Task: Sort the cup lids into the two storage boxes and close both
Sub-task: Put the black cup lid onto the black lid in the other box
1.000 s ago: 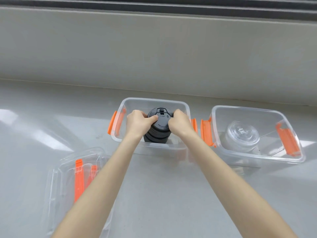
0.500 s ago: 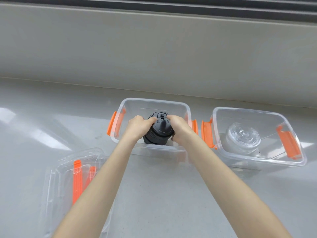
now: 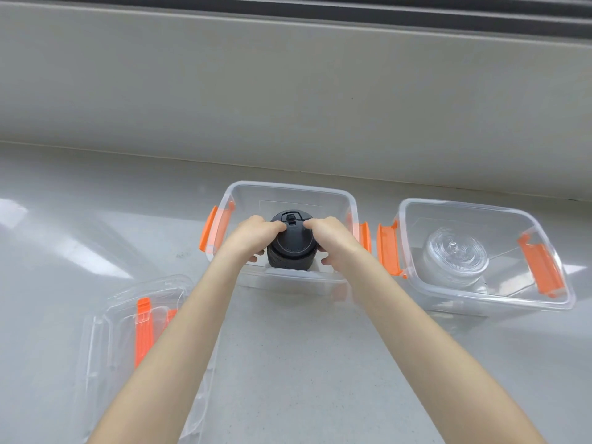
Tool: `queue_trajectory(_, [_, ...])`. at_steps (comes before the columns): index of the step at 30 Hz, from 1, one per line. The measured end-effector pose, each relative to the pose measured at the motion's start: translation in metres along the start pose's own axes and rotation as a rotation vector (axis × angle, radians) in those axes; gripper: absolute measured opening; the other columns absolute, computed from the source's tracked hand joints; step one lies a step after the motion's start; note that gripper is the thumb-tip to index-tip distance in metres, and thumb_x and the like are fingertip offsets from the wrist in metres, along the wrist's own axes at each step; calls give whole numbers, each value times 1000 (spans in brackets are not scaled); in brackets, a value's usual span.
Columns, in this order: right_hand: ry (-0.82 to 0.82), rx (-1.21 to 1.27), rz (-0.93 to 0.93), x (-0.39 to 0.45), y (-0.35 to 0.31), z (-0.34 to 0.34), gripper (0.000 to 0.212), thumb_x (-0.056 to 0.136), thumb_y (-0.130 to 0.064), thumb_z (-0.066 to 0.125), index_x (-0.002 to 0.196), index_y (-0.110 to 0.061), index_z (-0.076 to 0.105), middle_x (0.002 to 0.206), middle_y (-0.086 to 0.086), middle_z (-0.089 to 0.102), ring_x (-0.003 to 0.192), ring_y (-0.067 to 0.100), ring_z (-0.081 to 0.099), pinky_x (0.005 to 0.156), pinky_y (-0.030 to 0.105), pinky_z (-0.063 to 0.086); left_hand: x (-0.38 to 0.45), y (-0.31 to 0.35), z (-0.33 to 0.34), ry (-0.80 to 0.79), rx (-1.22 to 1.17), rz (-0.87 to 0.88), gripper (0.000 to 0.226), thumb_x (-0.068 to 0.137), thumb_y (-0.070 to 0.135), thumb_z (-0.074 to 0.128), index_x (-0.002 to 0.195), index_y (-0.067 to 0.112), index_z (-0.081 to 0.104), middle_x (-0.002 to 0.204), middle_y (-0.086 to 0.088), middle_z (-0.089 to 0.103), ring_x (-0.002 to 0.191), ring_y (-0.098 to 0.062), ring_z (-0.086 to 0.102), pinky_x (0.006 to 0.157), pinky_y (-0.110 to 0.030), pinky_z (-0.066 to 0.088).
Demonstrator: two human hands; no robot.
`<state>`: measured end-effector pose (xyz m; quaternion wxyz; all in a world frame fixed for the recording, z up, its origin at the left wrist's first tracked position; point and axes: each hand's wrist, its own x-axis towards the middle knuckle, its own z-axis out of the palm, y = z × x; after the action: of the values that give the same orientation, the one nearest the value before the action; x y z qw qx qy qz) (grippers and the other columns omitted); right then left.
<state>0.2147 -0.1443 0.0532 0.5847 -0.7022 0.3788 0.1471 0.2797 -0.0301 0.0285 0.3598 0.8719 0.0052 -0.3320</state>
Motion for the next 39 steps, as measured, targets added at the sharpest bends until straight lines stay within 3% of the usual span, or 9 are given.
queue_trajectory(3, [10, -5, 22, -1, -1, 0, 10, 93, -18, 43, 97, -8, 43, 67, 2, 39, 61, 15, 38, 78, 35, 38, 2, -3, 1, -19, 7, -3, 46, 86, 40, 46, 115, 5, 54, 115, -11, 60, 99, -28, 58, 83, -36, 47])
queue_trajectory(5, [12, 3, 36, 0, 0, 0, 9, 93, -16, 43, 97, -9, 42, 68, 2, 39, 70, 19, 42, 90, 40, 43, 2, -4, 1, -27, 8, 2, 48, 87, 42, 45, 116, 5, 54, 115, -11, 59, 101, -28, 58, 84, -37, 48])
queue_trajectory(12, [-15, 73, 69, 1, 0, 5, 34, 94, -24, 42, 123, -8, 49, 82, 3, 51, 72, 18, 46, 98, 41, 41, 2, 0, 1, -70, -43, -15, 47, 88, 42, 43, 118, 6, 53, 107, -10, 58, 90, -29, 59, 82, -36, 49])
queue_trajectory(15, [-25, 21, 24, -1, -2, 3, 35, 95, -25, 39, 125, -7, 47, 99, 6, 48, 88, 22, 43, 84, 34, 38, 3, 3, 0, -38, -20, -3, 49, 88, 45, 41, 117, 7, 53, 105, -7, 58, 89, -29, 60, 82, -35, 47])
queue_trajectory(23, [7, -12, -4, -2, -5, 1, 12, 96, -22, 37, 97, -11, 41, 65, -2, 35, 56, 10, 30, 50, 24, 23, 3, 5, -1, -20, 52, -4, 54, 89, 50, 37, 120, 8, 52, 111, -7, 57, 96, -32, 62, 80, -36, 46])
queue_trajectory(29, [1, 33, -14, 1, -2, 4, 29, 96, -23, 36, 120, -8, 47, 79, 0, 45, 77, 18, 41, 85, 33, 41, 1, 3, -1, -50, 62, -27, 57, 88, 52, 35, 125, 12, 49, 119, -10, 57, 103, -32, 60, 86, -38, 46])
queue_trajectory(34, [5, -10, -101, -5, -3, -2, 43, 96, -27, 36, 132, -3, 39, 120, 14, 53, 97, 22, 51, 76, 26, 33, -4, 7, -1, -1, 60, -5, 60, 87, 55, 35, 124, 10, 49, 113, -7, 55, 101, -30, 57, 88, -38, 45])
queue_trajectory(37, [53, -5, -209, -7, -3, -12, 51, 96, -29, 36, 142, -8, 29, 148, 6, 36, 133, 23, 36, 101, 30, 31, -12, 12, 2, 47, 108, 15, 59, 88, 52, 36, 125, 7, 49, 123, -10, 54, 111, -31, 53, 85, -35, 41])
queue_trajectory(39, [72, 64, -288, -14, 0, -25, 47, 96, -26, 39, 141, -11, 34, 148, 4, 37, 137, 21, 34, 111, 34, 28, -21, 17, 5, 107, 161, 41, 56, 89, 48, 37, 121, 3, 49, 126, -15, 54, 112, -32, 51, 80, -33, 36])
